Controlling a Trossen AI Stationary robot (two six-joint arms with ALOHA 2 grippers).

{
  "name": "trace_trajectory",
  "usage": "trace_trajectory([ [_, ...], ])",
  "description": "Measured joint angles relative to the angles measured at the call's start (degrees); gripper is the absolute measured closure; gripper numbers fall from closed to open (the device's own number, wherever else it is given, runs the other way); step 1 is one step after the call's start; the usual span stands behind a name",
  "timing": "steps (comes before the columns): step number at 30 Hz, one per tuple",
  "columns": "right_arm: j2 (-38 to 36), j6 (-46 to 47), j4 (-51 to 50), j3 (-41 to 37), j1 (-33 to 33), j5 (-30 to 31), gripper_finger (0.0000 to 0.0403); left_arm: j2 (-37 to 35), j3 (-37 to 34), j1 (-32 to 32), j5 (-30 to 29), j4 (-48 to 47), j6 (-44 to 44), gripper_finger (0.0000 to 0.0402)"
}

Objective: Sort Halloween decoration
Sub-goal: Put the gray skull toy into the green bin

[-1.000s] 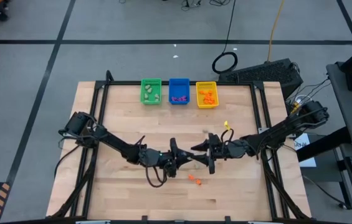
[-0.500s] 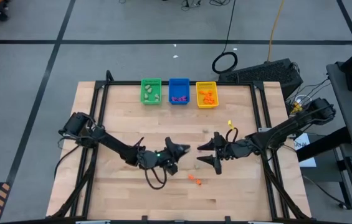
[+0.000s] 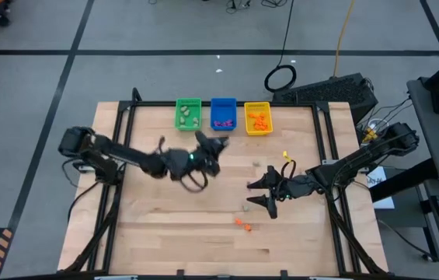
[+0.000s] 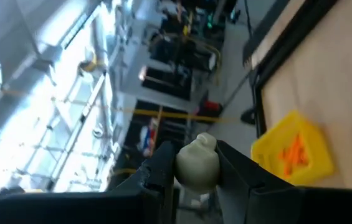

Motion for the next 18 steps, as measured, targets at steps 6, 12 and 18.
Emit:
trace_trajectory([
  [6,0.0,-0.2,-0.1,0.0,0.0,0.0,0.0181,-8.7,0.0,11.8,7.0,-18.2,-9.8,0.032],
  [12,0.0,-0.4,-0.1,0.0,0.0,0.0,0.0181,-12.1,0.0,24.7,13.9,-34.6,-19.3,0.032],
  [18,0.0,-1.4,0.3,0.0,0.0,0.1,0.0181,-10.7,0.0,35.0,23.6,-43.5,-27.3,0.032],
])
